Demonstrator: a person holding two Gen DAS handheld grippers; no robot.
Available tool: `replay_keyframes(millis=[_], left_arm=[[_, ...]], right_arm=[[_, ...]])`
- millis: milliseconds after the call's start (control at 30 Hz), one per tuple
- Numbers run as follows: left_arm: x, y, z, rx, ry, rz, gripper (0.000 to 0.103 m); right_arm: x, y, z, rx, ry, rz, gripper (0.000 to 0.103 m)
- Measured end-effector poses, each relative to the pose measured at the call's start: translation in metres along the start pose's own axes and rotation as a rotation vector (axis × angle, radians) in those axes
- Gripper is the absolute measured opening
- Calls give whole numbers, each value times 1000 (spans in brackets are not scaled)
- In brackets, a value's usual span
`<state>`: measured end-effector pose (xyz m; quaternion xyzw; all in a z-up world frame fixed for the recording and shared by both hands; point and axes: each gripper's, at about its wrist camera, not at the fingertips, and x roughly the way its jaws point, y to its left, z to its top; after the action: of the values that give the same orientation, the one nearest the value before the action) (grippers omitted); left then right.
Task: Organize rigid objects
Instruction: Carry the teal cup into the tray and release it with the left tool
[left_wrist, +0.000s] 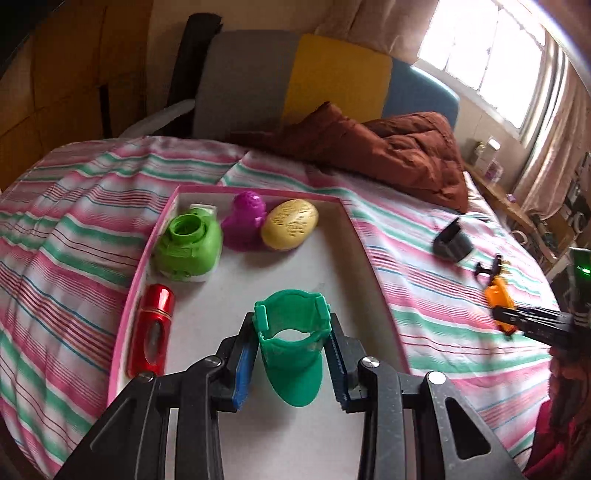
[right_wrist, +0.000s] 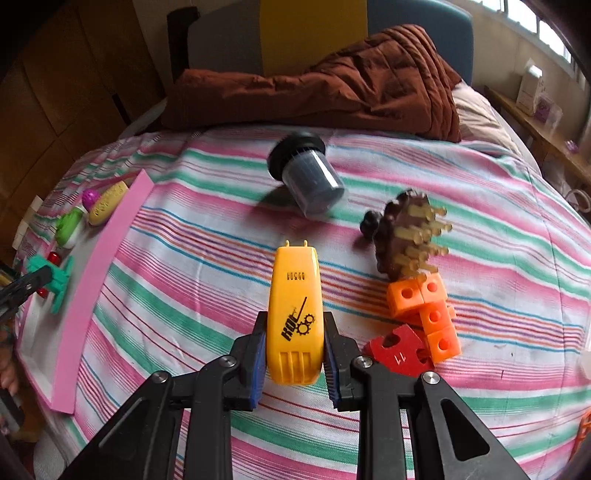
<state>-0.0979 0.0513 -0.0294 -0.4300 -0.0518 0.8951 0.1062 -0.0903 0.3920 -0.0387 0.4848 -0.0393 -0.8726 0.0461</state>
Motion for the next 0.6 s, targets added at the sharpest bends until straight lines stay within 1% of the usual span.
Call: replay_keyframes(millis=[33, 133, 267, 333, 400, 467, 533, 600], left_arm=[[5, 3, 4, -5, 13, 19, 35], [19, 5, 13, 4, 49, 39, 35], [31, 3, 29, 38, 42, 74, 35], [39, 3, 37, 46, 37, 106, 35], [46, 6, 43, 32, 53, 104, 35], [45, 9, 47, 30, 24, 126, 36], [41, 7, 47, 42, 20, 153, 37], [34, 8, 41, 41, 12, 150, 39]], right_arm=[[-2, 1, 0, -4, -7, 1, 26], [-5, 2, 1, -7, -25, 6, 26], [-5, -1, 3, 13, -35, 17, 26], [-5, -1, 3, 20, -36, 21, 26], [-4, -1, 3, 22, -36, 25, 26], [-3, -1, 2, 22, -34, 24, 26], [-2, -2, 2, 26, -30, 28, 26], [-1, -2, 2, 26, -27, 27, 26]])
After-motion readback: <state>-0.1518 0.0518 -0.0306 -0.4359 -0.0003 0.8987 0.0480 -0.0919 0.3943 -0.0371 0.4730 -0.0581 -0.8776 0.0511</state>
